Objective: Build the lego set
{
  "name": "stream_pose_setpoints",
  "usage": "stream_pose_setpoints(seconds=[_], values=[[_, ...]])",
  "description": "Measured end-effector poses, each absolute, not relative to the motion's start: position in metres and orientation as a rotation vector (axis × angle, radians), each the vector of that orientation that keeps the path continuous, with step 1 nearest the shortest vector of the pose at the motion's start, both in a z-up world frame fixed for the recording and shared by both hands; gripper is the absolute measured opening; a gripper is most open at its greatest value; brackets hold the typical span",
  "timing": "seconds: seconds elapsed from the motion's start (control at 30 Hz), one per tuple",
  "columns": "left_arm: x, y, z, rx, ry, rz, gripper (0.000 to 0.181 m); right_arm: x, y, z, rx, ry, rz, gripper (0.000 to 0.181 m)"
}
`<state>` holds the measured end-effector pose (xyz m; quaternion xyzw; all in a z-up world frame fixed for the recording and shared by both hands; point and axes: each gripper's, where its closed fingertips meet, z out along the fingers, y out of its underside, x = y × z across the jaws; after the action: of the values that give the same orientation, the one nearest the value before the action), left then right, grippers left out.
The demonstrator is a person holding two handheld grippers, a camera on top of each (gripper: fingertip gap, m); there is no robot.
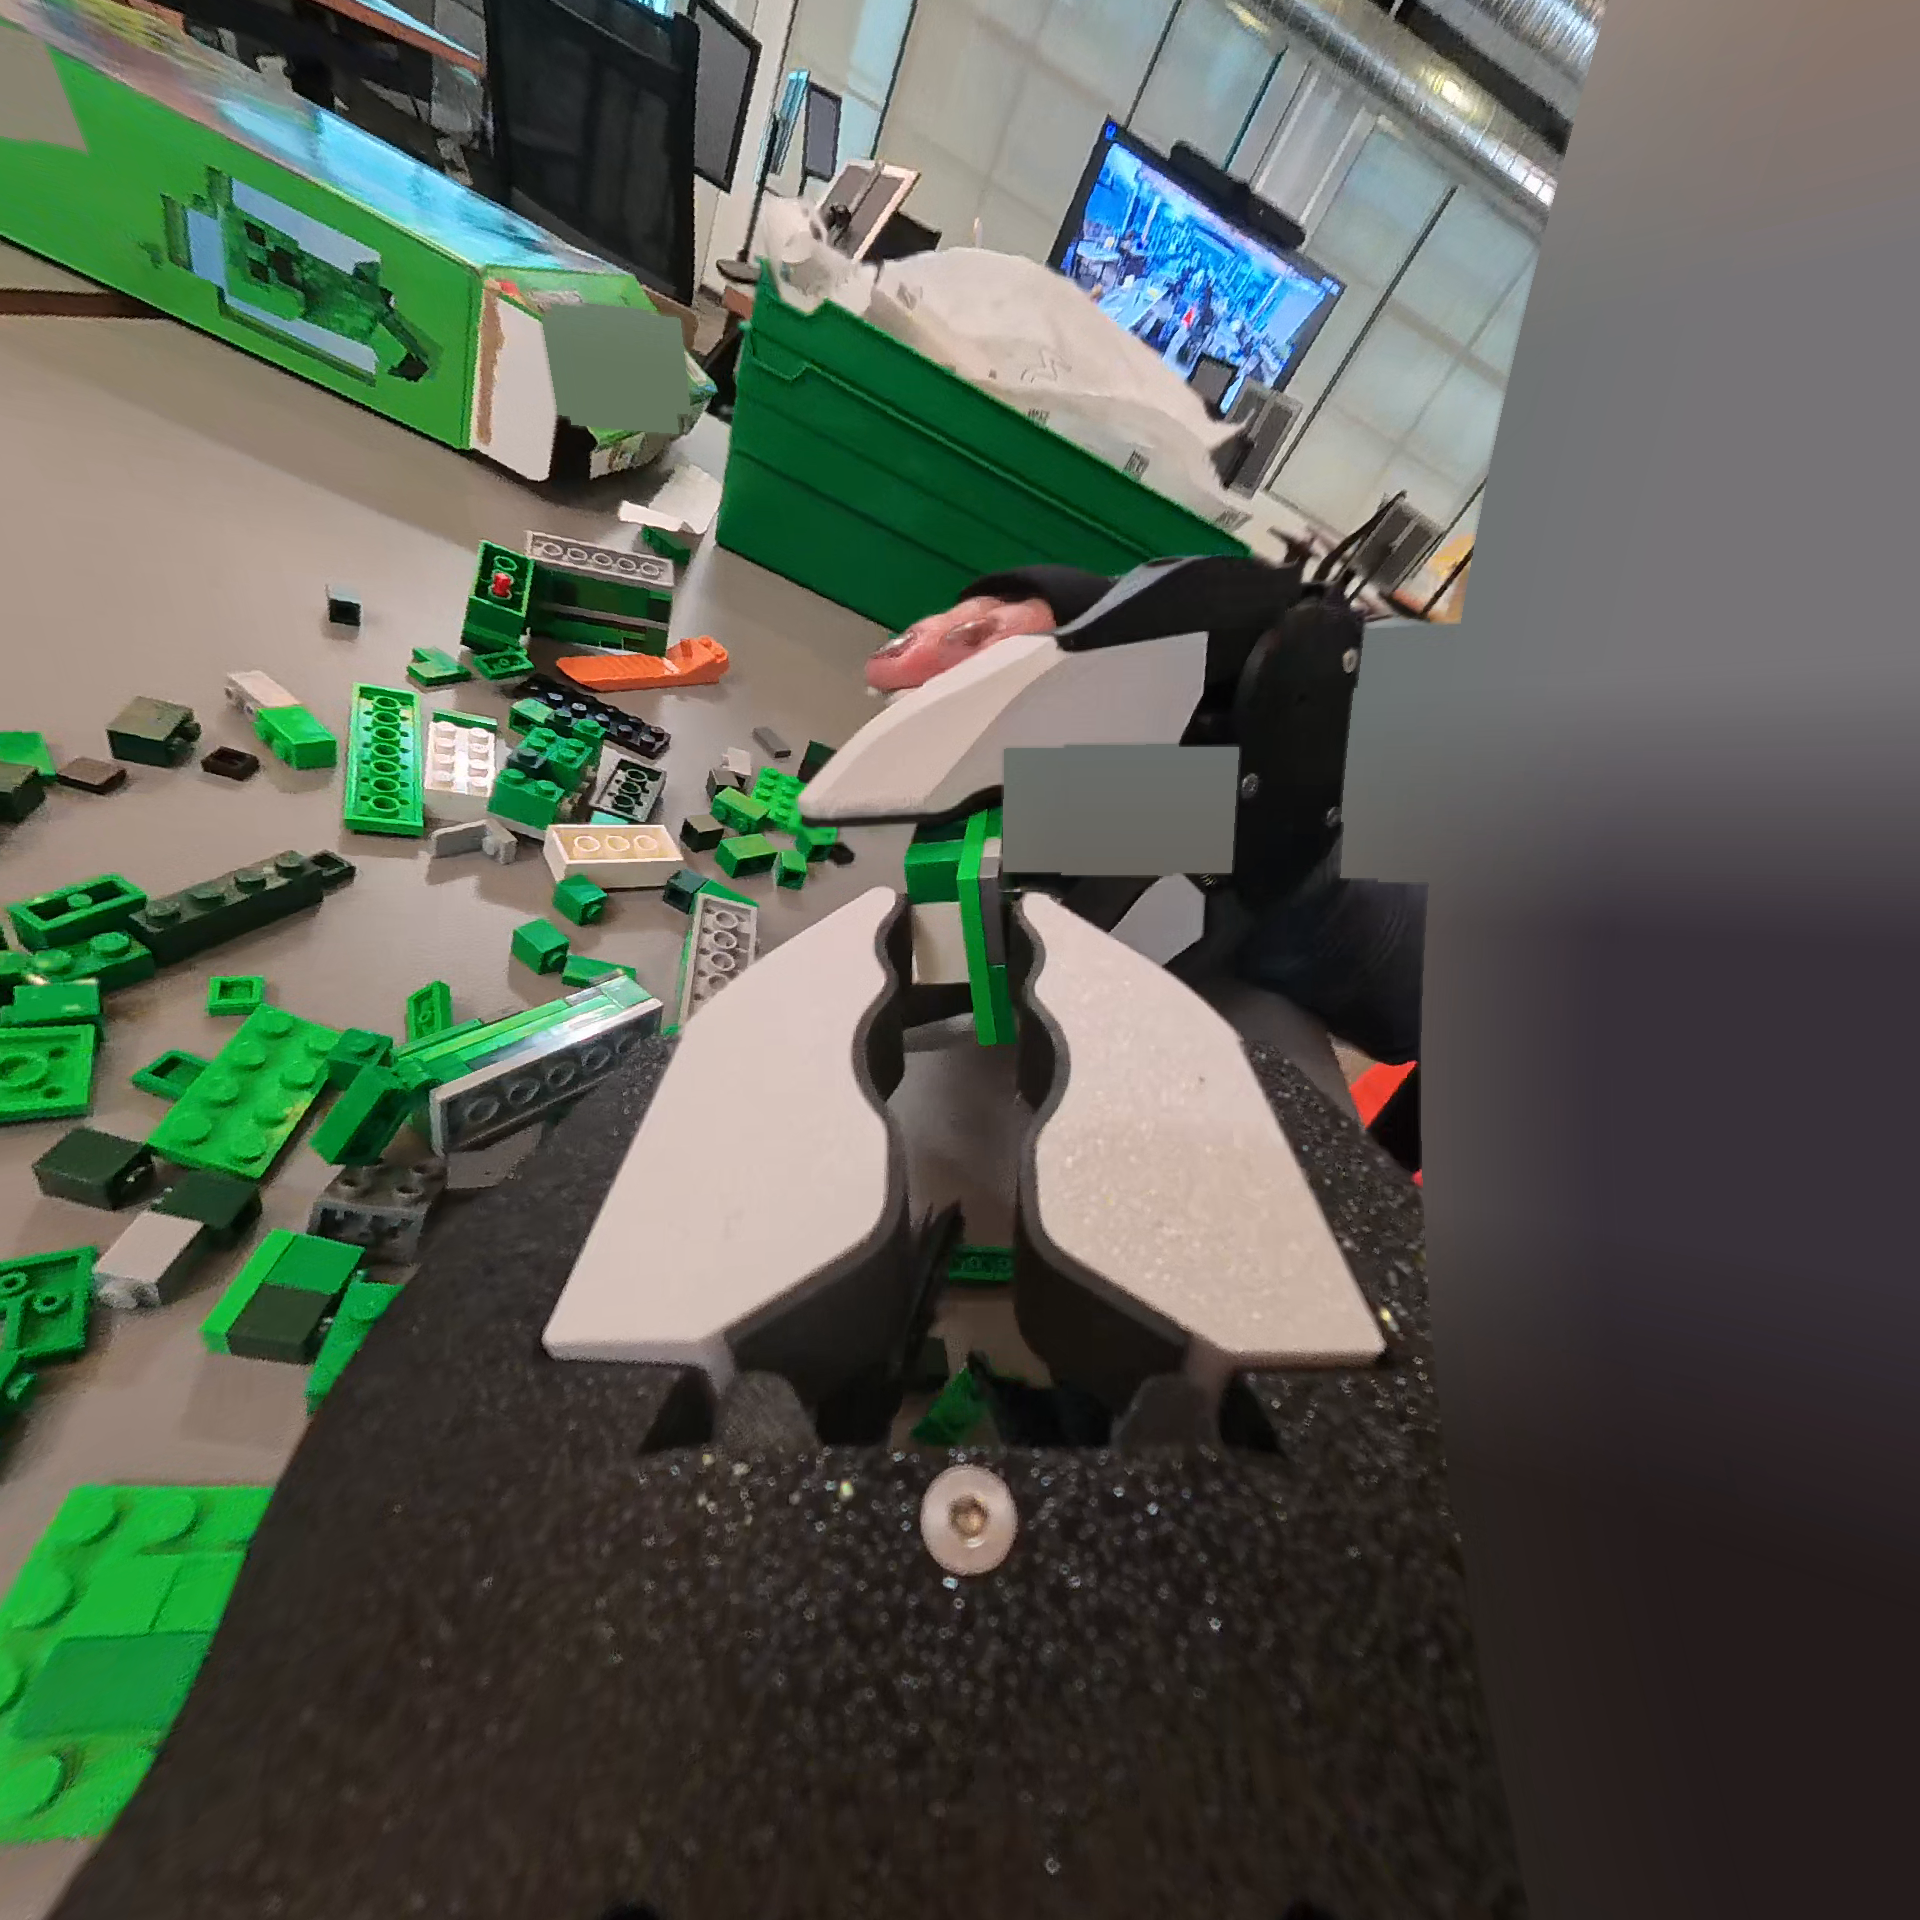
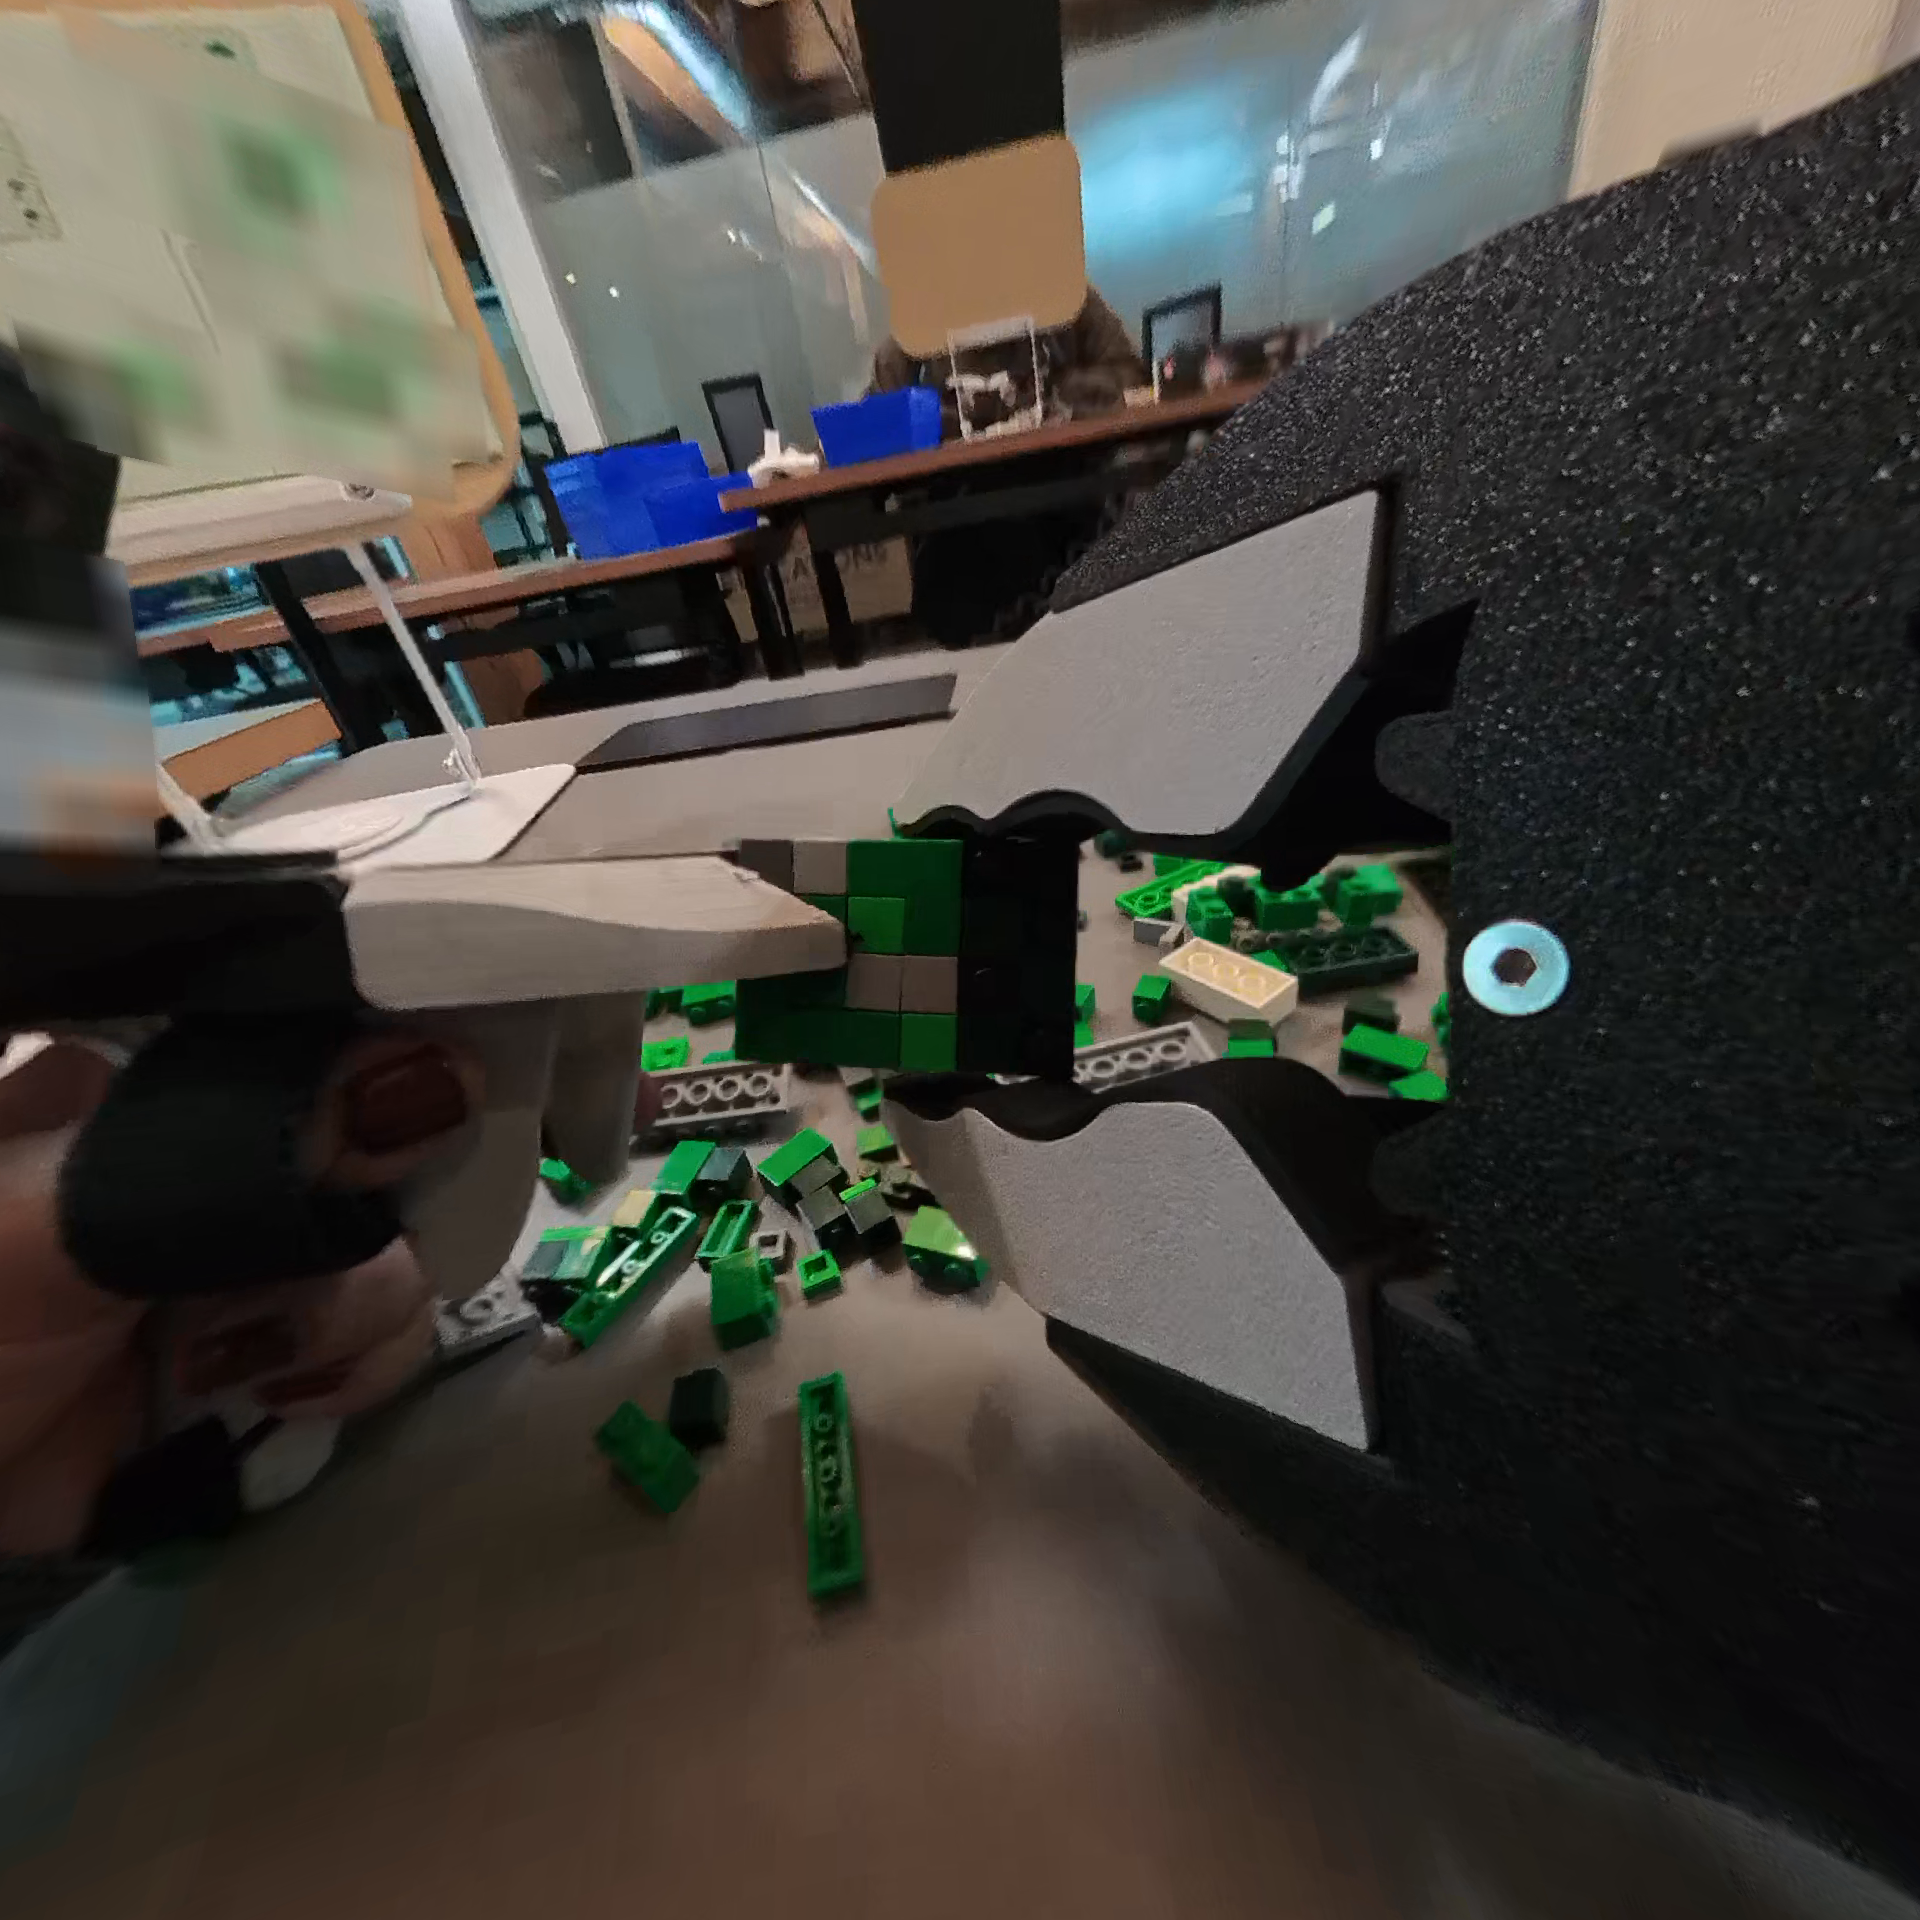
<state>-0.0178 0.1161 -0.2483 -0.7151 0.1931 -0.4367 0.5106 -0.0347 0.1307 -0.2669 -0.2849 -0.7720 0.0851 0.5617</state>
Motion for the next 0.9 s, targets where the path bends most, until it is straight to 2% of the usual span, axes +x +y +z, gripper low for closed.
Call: stream_pose_setpoints(seconds=[0.47,0.53,0.6,0.7,0.77,0.9], values=[[-0.031,0.125,-0.249,-1.725,0.318,-1.117,0.017,-0.033,0.138,-0.265,-0.685,-1.792,0.18,0.046],[-0.03,0.125,-0.25,-1.731,0.32,-1.115,0.017,-0.032,0.14,-0.264,-0.68,-1.783,0.156,0.038],[-0.03,0.125,-0.25,-1.723,0.32,-1.106,0.017,-0.032,0.14,-0.264,-0.682,-1.788,0.159,0.038],[-0.022,0.122,-0.253,-1.749,0.357,-1.141,0.028,-0.033,0.135,-0.266,-0.664,-1.805,0.165,0.038],[-0.015,0.121,-0.263,-1.822,0.394,-1.136,0.02,-0.034,0.131,-0.27,-0.657,-1.834,0.179,0.038],[-0.012,0.119,-0.266,-1.849,0.476,-1.042,0.019,-0.031,0.128,-0.275,-0.697,-1.876,0.28,0.038]])
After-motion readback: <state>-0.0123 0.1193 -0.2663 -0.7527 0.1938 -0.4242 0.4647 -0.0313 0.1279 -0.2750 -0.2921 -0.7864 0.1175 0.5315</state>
